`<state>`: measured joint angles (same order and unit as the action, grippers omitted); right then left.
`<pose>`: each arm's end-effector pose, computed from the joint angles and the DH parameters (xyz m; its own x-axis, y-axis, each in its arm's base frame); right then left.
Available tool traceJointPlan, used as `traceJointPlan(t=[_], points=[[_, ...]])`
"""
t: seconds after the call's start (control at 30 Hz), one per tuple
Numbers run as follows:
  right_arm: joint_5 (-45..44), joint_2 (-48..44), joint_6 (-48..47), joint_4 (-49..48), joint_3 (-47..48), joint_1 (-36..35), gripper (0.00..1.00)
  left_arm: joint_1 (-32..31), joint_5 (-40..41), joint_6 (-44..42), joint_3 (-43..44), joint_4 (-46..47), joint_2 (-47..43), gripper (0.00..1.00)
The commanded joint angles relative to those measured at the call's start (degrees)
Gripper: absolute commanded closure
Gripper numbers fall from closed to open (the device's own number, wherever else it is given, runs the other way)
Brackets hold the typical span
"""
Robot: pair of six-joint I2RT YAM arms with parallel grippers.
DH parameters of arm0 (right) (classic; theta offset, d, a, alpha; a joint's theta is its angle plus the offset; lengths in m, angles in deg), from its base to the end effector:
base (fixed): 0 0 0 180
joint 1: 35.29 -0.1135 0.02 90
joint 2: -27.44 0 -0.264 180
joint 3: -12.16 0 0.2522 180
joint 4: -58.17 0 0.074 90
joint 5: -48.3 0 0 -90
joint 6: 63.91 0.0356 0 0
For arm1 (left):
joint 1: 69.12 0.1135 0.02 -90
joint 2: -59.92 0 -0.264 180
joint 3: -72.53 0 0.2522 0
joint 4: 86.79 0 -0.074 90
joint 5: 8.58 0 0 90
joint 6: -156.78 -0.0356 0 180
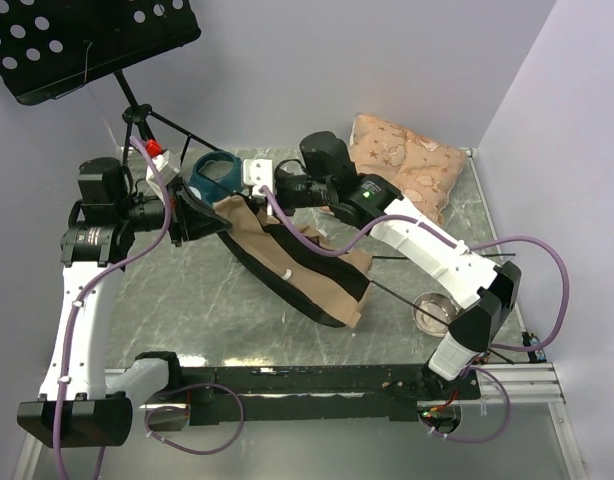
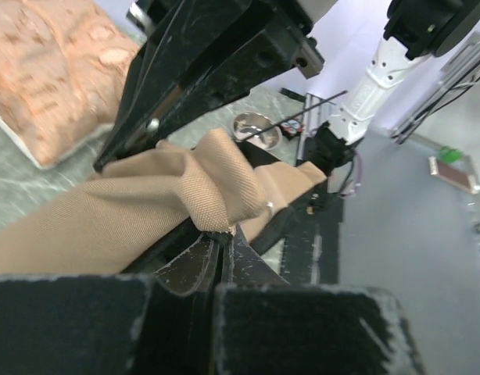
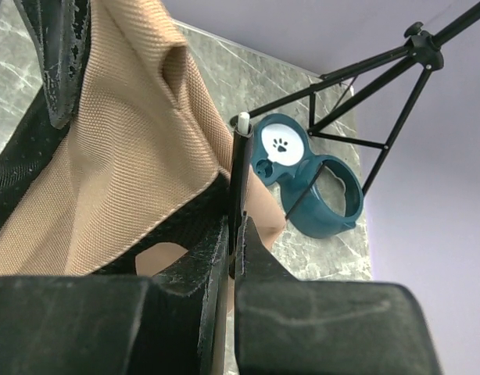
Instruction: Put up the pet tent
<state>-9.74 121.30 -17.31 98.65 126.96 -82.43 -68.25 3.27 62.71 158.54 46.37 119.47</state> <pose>0.2389 0.2851 0.4322 0.4951 -0.3234 -0.8064 -0.8547 -0.0148 -0.5189 0.1887 -0.0320 0.4251 -0.2824 0.0103 -0.9592 0.9366 0.2191 -0.2734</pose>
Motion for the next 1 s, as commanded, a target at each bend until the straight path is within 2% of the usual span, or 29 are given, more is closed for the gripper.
traceJointPlan(t=[0.0, 0.07, 0.2, 0.3, 0.4, 0.63, 0.77, 0.97], points=[[-7.4, -1.0, -3.1, 9.4, -2.2, 1.1, 1.0, -0.2, -1.0, 5.6, 2.2, -2.3, -0.2, 0.99], [-8.0, -1.1, -3.6, 9.1, -2.6, 0.8, 1.0, -0.3, -0.4, 9.1, 1.8, -0.8, -0.2, 0.99], [-8.6, -1.0, -4.3, 9.2, -2.7, 0.1, 1.0, -0.2, -0.4, 6.1, 5.4, -9.2, 2.5, 0.99], [-8.8, -1.8, -4.7, 8.4, -4.1, -0.1, 1.0, -0.3, 1.5, 8.5, 7.1, -11.7, 3.8, 0.99], [-9.2, -2.8, -5.0, 7.3, -5.8, -0.3, 1.0, -0.3, 2.9, 12.3, 6.2, -11.5, 3.0, 0.99], [-12.8, -6.0, -6.3, 1.8, -10.4, -0.4, 1.0, -0.2, 4.1, 13.6, 4.1, -19.8, 1.5, 0.99], [-13.6, -6.1, -8.1, 2.5, -10.8, -1.3, 1.0, -0.2, 6.0, 17.2, 3.9, -19.0, 0.7, 0.99], [-14.2, -6.4, -9.9, 2.4, -11.4, -3.1, 1.0, -0.2, 9.0, 16.8, 4.2, -19.7, 1.5, 0.99]])
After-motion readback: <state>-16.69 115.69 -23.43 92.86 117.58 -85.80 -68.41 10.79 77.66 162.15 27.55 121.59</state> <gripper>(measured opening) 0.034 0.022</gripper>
